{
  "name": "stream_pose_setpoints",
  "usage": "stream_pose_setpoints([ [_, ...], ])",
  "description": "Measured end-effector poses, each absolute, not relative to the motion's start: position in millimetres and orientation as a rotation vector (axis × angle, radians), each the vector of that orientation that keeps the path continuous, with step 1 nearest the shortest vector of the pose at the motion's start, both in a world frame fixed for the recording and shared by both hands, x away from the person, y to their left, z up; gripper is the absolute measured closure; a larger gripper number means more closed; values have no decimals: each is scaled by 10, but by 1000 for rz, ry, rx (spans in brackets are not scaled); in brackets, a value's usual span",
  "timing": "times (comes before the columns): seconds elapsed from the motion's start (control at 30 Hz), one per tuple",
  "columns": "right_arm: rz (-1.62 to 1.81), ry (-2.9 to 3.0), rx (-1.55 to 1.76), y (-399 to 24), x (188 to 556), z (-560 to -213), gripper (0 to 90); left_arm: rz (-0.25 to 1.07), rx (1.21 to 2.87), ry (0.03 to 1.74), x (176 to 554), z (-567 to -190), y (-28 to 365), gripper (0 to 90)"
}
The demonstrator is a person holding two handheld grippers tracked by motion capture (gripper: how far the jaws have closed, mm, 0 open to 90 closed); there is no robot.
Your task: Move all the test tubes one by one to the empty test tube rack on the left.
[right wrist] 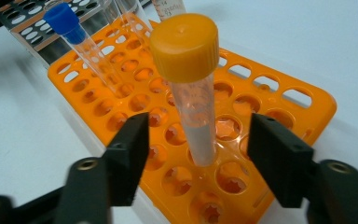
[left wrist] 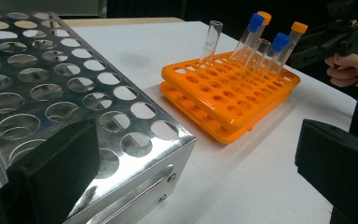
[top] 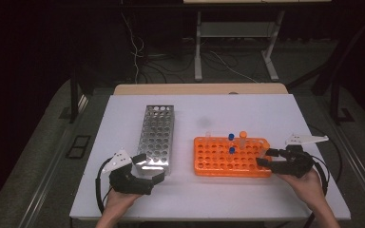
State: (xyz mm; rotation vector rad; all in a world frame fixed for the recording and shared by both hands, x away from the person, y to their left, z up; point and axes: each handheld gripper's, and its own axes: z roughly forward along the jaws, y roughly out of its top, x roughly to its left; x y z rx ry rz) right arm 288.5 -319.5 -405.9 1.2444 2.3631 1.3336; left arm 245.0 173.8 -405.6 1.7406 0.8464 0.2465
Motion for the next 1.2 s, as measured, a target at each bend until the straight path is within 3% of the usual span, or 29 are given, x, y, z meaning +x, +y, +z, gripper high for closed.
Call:
stream_pose_setpoints([
  [0.23,1306,2369,1229,-3174,2916,-4080,521,245,1744,845,2449,-4059,1729,0],
  [0.5,1278,2375,1185,-3141,2923,-4085,733,241,1747,845,2448,-4062,1721,0],
  [1.2,1230,2403,1103,-3098,2967,-3840,740,227,1765,853,2496,-3984,1740,0],
])
